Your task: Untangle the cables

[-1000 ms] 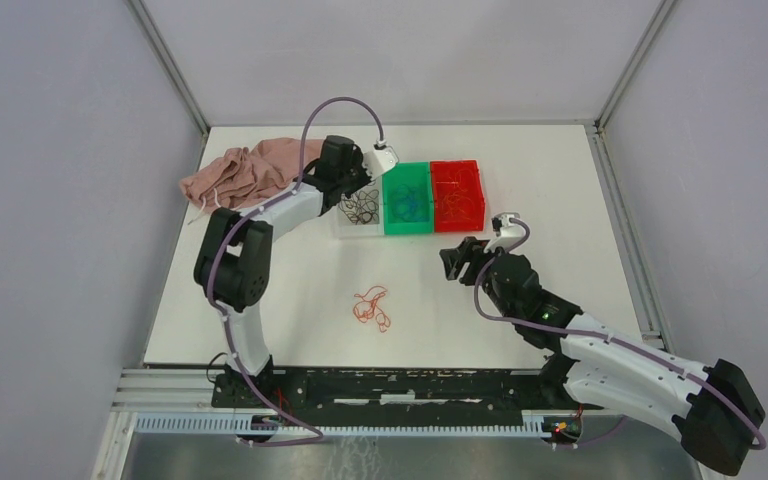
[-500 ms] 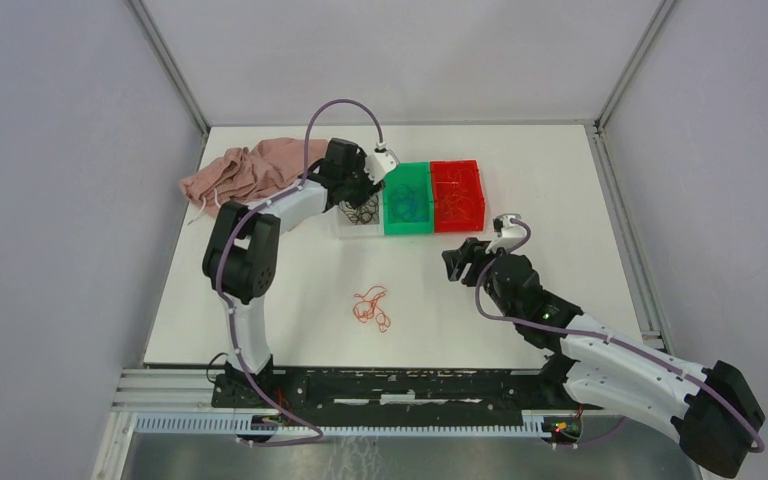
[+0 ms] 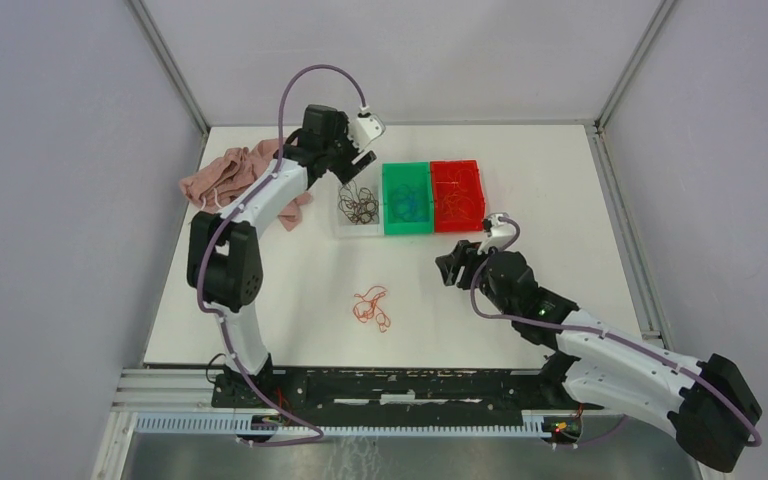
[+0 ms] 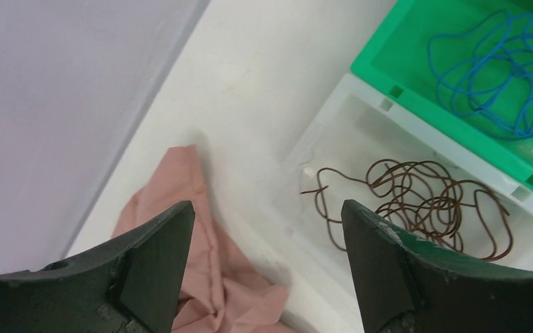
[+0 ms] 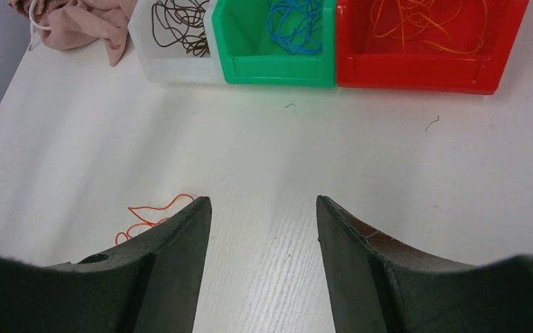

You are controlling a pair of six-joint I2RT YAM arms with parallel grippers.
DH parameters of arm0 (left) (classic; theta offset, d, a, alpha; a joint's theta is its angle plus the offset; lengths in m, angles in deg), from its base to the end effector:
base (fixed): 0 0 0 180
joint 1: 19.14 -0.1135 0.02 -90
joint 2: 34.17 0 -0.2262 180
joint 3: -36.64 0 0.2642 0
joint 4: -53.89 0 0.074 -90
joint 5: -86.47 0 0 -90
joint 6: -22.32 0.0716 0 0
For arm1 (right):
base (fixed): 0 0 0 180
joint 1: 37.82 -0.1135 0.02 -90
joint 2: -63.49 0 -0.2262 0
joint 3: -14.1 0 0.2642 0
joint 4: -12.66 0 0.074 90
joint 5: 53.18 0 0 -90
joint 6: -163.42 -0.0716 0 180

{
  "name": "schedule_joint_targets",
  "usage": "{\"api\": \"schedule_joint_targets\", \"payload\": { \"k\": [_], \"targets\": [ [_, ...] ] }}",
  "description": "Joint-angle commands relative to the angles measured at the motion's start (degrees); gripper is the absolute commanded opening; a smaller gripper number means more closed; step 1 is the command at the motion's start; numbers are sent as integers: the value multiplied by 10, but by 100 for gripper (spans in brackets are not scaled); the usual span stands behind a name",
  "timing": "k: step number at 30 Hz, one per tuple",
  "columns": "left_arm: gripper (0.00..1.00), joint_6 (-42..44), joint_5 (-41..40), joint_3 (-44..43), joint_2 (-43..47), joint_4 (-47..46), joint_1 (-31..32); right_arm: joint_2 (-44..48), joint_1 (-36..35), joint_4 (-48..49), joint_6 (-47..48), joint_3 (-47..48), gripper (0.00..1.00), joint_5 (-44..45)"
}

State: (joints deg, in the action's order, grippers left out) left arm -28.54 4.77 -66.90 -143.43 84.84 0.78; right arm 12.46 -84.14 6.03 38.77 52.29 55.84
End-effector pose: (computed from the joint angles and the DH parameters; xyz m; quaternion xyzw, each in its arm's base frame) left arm 0.4418 -0.1711 0.2142 0.4676 0.7595 0.0110 0.4521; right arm 0.2026 0.1784 0.1834 0.0130 0.8108 0.2671 0.5207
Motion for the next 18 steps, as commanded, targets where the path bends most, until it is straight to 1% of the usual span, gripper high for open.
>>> {"api": "schedule_joint_targets", "payload": {
  "k": [1, 3, 4, 6, 9, 11, 13, 15, 16, 18],
  "targets": [
    [85, 40, -38, -14, 36, -17, -3, -16, 3, 9, 10, 37, 63, -30],
    [85, 34, -33, -13, 38, -15, -3, -22, 3, 8, 10, 41, 63, -38],
    [85, 28, -11, -16, 41, 1, -5, -25, 3, 6, 10, 43, 63, -41],
    [84, 21, 64, -30, 46, 60, -8, -26, 2, 3, 10, 45, 63, -47],
    [85, 81, 205, -38, 53, 197, -9, -32, 3, 8, 15, 44, 64, -66],
    [85, 114, 256, -18, 61, 241, -8, -47, 3, 19, 28, 45, 65, -96],
    [84, 138, 260, 6, 64, 252, -6, -72, 3, 28, 41, 54, 67, -135],
    [81, 137, 238, 23, 58, 236, -3, -101, 1, 32, 50, 65, 68, -164],
    [79, 131, 225, 33, 57, 216, -3, -112, -1, 37, 51, 67, 69, -171],
    [77, 96, 182, 70, 63, 129, -3, -132, -6, 55, 51, 69, 69, -179]
  ]
}}
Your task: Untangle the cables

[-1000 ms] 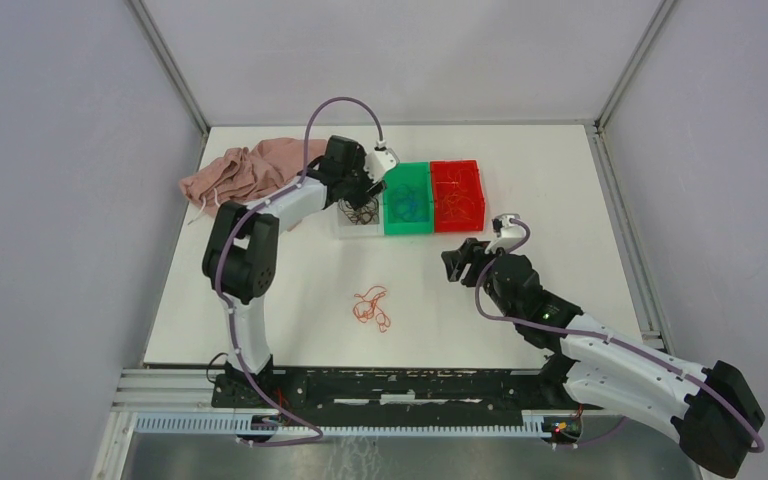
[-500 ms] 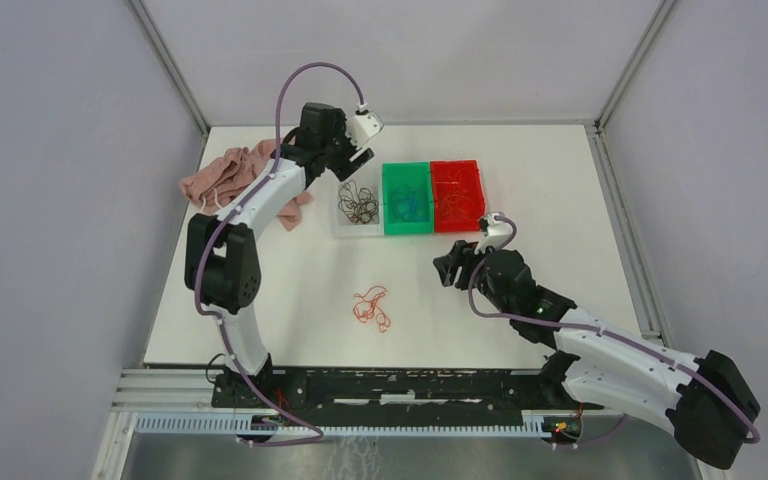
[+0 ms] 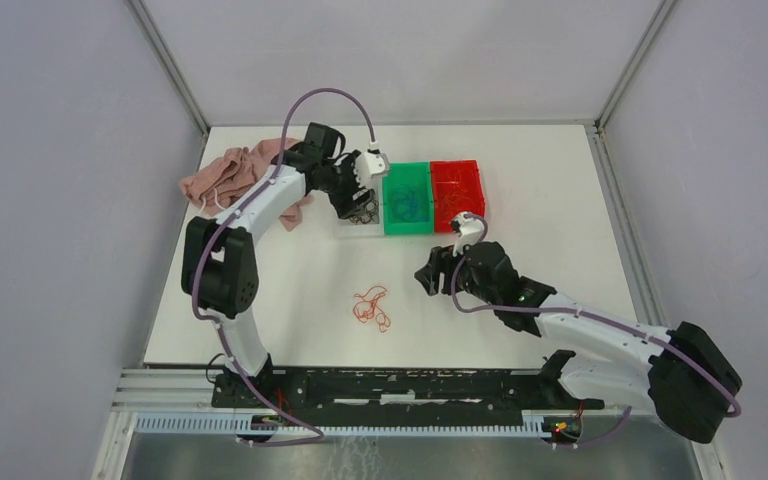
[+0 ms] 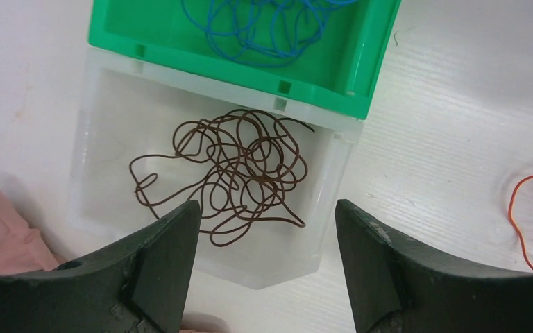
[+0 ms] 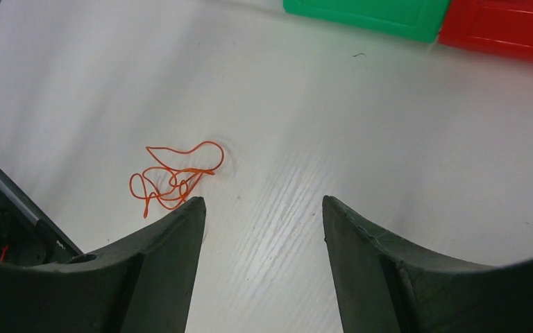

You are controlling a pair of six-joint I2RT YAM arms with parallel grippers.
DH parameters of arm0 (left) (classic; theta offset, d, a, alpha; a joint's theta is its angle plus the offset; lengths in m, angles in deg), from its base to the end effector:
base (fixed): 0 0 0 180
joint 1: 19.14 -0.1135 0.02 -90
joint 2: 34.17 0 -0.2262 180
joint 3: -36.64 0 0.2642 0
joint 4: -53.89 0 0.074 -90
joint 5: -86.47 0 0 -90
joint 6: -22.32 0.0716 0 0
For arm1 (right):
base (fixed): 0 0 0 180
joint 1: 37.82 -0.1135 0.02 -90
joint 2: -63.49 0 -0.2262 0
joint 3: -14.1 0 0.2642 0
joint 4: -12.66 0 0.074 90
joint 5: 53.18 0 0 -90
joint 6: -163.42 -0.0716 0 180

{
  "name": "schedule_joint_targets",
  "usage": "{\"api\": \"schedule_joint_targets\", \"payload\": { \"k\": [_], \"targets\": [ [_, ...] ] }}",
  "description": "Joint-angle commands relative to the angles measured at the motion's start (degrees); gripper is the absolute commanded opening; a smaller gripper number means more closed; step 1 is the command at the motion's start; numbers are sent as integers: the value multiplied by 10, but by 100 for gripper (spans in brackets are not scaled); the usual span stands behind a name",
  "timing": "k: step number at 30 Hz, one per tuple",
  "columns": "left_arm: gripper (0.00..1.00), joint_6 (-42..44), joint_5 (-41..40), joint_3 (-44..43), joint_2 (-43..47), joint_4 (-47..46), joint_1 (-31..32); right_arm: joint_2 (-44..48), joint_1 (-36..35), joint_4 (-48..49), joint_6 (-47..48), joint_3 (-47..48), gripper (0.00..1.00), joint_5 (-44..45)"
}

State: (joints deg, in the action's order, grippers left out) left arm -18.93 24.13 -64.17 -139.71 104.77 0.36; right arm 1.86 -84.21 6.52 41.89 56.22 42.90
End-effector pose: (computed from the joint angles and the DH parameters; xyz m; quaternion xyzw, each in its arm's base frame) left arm 0.3862 -0.1720 0.1962 0.5789 0.7282 -0.1485 0.3354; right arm 0.2072 0.2065 0.1614 -0.0813 0.8418 0.2995 0.4417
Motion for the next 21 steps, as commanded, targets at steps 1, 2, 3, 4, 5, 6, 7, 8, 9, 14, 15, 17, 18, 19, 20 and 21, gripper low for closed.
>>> {"api": "schedule_joint_targets", "payload": {
  "k": [1, 2, 3, 4, 5, 6, 7, 8, 9, 14, 15, 17, 18, 19, 20, 21],
  "targets": [
    [77, -22, -46, 66, 32, -135, 2, -38, -9, 58, 20, 32, 69, -55],
    [78, -38, -77, 84, 35, -188, 2, -50, -15, 64, 20, 36, 69, -58],
    [78, -46, -102, 95, 34, -220, 2, -64, -23, 66, 24, 41, 70, -60],
    [78, -51, -116, 101, 30, -242, 2, -80, -32, 67, 28, 49, 70, -59],
    [77, -58, -128, 104, 24, -255, 2, -96, -42, 66, 33, 58, 70, -58],
    [77, -62, -133, 104, 17, -261, 2, -114, -54, 66, 39, 67, 70, -56],
    [77, -63, -139, 105, 11, -264, 2, -133, -67, 64, 46, 77, 70, -54],
    [77, -64, -146, 109, 7, -269, 2, -150, -77, 61, 52, 88, 70, -51],
    [77, -65, -156, 116, 4, -278, 2, -175, -91, 56, 58, 100, 71, -49],
    [80, -75, -178, 121, 13, -284, -5, -248, -123, 61, 74, 140, 71, -42],
    [81, -81, -174, 119, 21, -279, -8, -262, -128, 64, 77, 146, 71, -42],
    [86, -92, -164, 110, 40, -259, -12, -291, -136, 66, 85, 162, 71, -44],
    [89, -102, -157, 101, 52, -245, -14, -305, -140, 65, 89, 170, 71, -44],
    [98, -115, -146, 92, 63, -229, -18, -321, -143, 62, 93, 178, 70, -41],
    [100, -133, -132, 78, 74, -210, -22, -334, -145, 61, 95, 186, 69, -37],
    [100, -149, -114, 63, 88, -189, -28, -346, -146, 60, 97, 190, 66, -33]
  ]
}}
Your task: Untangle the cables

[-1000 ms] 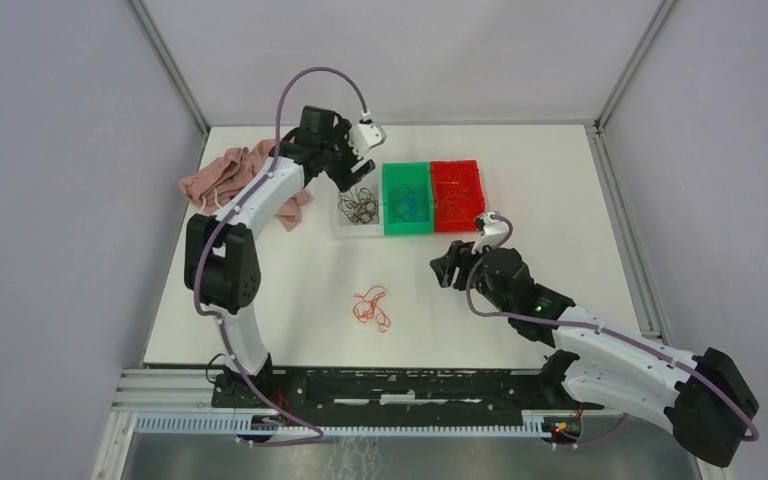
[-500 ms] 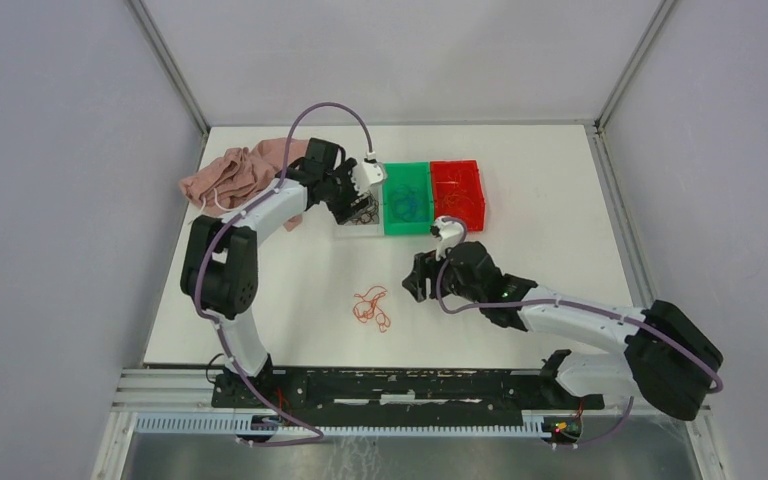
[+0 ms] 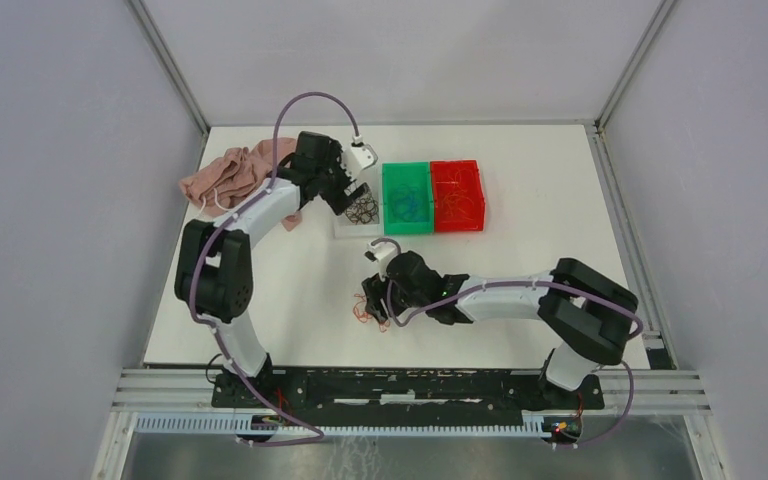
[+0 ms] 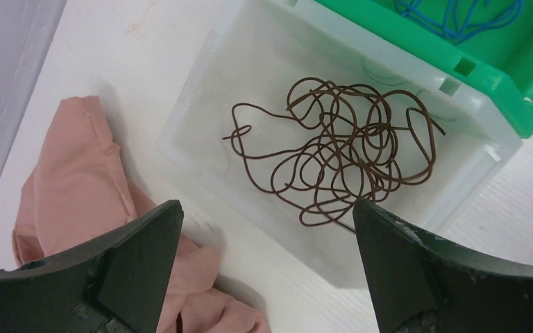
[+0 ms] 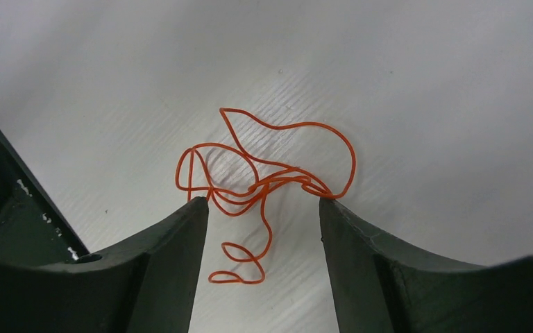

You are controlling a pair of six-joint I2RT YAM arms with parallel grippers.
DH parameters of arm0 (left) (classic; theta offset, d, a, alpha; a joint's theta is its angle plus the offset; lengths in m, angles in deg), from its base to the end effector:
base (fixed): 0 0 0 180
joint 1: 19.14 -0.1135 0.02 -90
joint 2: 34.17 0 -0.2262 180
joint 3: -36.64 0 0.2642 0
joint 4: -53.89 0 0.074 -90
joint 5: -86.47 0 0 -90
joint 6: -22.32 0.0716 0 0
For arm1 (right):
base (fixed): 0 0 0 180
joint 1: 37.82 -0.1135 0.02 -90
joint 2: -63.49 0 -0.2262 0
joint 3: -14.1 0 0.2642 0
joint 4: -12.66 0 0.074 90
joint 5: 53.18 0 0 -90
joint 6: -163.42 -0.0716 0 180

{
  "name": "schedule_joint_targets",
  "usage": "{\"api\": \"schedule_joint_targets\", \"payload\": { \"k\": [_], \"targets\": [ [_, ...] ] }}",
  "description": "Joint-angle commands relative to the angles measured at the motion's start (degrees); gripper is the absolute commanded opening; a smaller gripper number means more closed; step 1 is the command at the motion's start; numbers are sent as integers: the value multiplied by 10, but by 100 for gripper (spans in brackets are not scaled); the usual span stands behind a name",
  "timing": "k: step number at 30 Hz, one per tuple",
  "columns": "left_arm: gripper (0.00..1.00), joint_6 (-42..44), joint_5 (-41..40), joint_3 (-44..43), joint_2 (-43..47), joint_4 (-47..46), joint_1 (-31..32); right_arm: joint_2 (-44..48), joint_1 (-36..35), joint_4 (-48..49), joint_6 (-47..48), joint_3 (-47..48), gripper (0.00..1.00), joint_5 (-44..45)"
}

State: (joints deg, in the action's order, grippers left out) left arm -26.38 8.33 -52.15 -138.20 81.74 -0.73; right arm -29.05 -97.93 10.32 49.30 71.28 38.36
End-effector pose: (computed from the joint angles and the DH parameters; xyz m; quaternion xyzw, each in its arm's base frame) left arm 0.4081 -0.1513 0.1651 0.4899 0.7709 -0.0143 0.4068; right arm 0.1814 0.3117 0.0976 -0.2717 0.8555 0.2866 0.3350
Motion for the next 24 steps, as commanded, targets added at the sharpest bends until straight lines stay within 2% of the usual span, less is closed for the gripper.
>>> {"api": "schedule_joint_targets", "payload": {
  "k": [1, 3, 6, 8, 11, 20, 24],
  "targets": [
    [99, -92, 58, -71, 84, 63, -24, -45, -10, 23, 23, 42, 63, 20],
    [99, -124, 82, -91, 110, 88, -40, -53, -10, 26, 21, 41, 54, 34],
    [99, -168, 123, -102, 149, 113, -74, -41, -9, 21, 29, 39, 27, 44],
    [99, -186, 142, -101, 174, 120, -97, -17, -8, -4, 40, 47, 13, 49],
    [99, -212, 166, -95, 205, 120, -135, 35, 0, -44, 52, 62, 1, 55],
    [99, -262, 173, -54, 254, 98, -218, 189, 93, -149, 64, 106, 0, 39],
    [99, -272, 183, -11, 270, 85, -233, 219, 151, -202, 94, 148, 0, 79]
  ]
}}
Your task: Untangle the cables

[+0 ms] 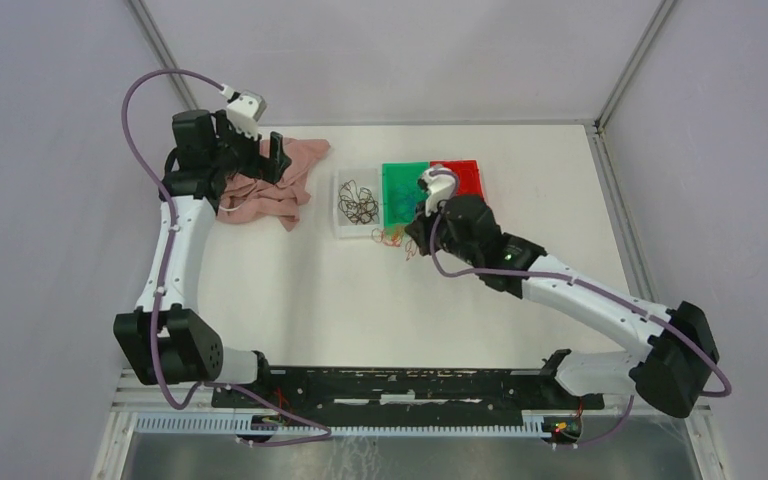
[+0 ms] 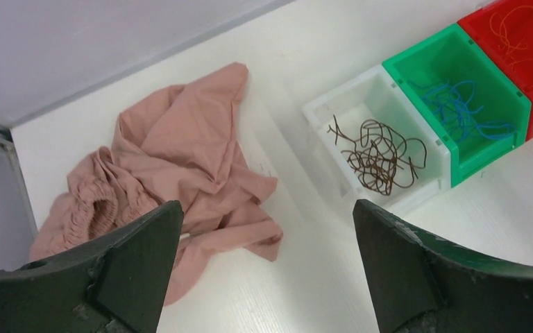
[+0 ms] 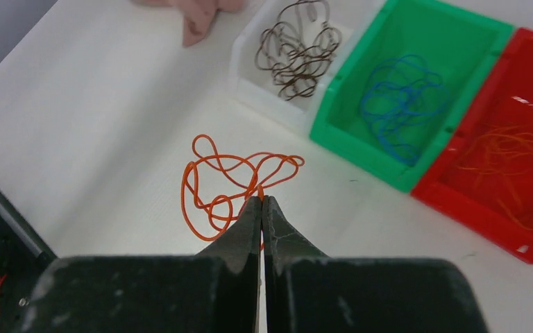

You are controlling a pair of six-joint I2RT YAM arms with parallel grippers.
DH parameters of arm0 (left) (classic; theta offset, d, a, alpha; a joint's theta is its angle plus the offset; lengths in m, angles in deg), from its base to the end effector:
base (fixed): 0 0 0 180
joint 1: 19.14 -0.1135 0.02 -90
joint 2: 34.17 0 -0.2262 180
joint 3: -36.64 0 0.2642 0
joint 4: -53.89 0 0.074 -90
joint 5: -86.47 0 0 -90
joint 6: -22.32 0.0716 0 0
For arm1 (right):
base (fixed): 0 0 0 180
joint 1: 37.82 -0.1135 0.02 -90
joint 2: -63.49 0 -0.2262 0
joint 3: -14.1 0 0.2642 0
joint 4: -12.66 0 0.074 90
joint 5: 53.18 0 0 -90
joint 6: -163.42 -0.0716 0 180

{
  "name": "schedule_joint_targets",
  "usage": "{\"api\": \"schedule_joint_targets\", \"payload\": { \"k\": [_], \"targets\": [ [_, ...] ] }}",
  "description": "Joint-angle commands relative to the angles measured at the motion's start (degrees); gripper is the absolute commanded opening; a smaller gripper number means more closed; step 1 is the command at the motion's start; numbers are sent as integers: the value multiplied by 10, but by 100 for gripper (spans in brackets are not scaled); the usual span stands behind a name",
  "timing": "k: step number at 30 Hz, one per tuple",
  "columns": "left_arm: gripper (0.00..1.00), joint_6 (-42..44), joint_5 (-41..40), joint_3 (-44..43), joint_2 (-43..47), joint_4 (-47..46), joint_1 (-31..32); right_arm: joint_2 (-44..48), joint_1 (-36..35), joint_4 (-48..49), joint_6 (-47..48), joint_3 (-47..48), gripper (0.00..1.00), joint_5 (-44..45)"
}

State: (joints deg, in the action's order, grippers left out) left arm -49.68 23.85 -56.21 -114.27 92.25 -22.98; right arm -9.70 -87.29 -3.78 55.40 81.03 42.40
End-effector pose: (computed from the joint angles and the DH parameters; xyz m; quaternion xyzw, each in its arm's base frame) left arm 0.3642 -0.0086 0.3352 0.2265 0.8004 -0.0986 0.5462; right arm 0.2335 0.2624 0.2452 -0.1994 0.8076 0.2738 0.4827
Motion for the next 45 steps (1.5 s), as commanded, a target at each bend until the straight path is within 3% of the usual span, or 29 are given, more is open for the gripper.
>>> {"api": "schedule_joint_targets", "payload": {
  "k": [1, 9, 16, 31, 32, 35, 38, 39, 45],
  "targets": [
    [99, -39, 27, 39, 35, -24, -11, 27, 60, -70, 43, 64, 0, 47],
    [99, -50, 32, 82, 41, -36, -13, -45, 151, -98, 99, 162, 0, 115],
    [99, -85, 22, 59, 16, -24, -13, -141, 204, -62, 106, 194, 1, 169],
    [99, -104, 38, 68, 1, -34, -13, -277, 245, 22, 114, 247, 8, 214],
    [99, -106, 38, 69, -1, -34, -13, -282, 246, 25, 113, 249, 11, 211],
    [99, -106, 37, 67, -5, -24, -13, -298, 245, 14, 104, 255, 46, 207],
    [99, -99, 26, 68, -4, -14, -12, -279, 245, 21, 85, 229, 95, 229],
    [99, -97, 21, 69, -3, -11, -13, -268, 245, 32, 82, 207, 99, 235],
    [99, -89, 4, 69, -3, 2, -14, -204, 245, 42, 73, 149, 100, 259]
  ]
}}
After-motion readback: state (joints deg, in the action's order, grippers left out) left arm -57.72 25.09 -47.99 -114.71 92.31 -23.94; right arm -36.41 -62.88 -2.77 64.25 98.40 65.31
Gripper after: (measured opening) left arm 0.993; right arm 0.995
